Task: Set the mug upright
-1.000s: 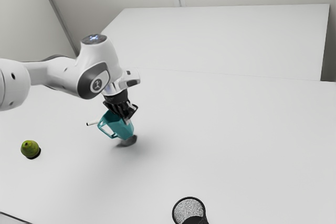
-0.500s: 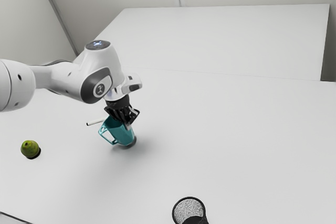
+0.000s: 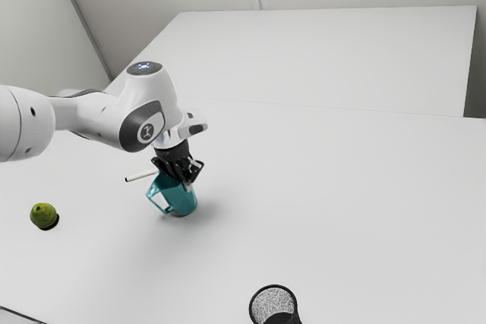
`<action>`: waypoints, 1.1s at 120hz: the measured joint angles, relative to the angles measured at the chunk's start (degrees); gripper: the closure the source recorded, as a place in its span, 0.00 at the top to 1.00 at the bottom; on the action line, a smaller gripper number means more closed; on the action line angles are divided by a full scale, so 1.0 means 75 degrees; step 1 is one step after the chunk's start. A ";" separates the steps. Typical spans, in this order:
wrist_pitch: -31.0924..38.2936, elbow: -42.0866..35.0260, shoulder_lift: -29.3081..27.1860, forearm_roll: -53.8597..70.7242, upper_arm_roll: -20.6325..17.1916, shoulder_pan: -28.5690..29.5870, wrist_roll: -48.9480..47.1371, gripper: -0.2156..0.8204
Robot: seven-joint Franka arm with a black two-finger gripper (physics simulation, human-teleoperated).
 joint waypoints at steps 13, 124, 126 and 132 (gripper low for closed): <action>-0.0001 0.0000 -0.0045 -0.0014 -0.0003 -0.0018 -0.0009 0.22; -0.1574 0.1387 -0.0697 -0.0308 -0.0021 -0.0163 -0.0025 0.76; -0.1683 0.1495 -0.0685 -0.0329 -0.0022 -0.0163 -0.0024 0.76; -0.1983 0.1764 -0.0656 -0.0382 -0.0020 -0.0163 -0.0022 0.76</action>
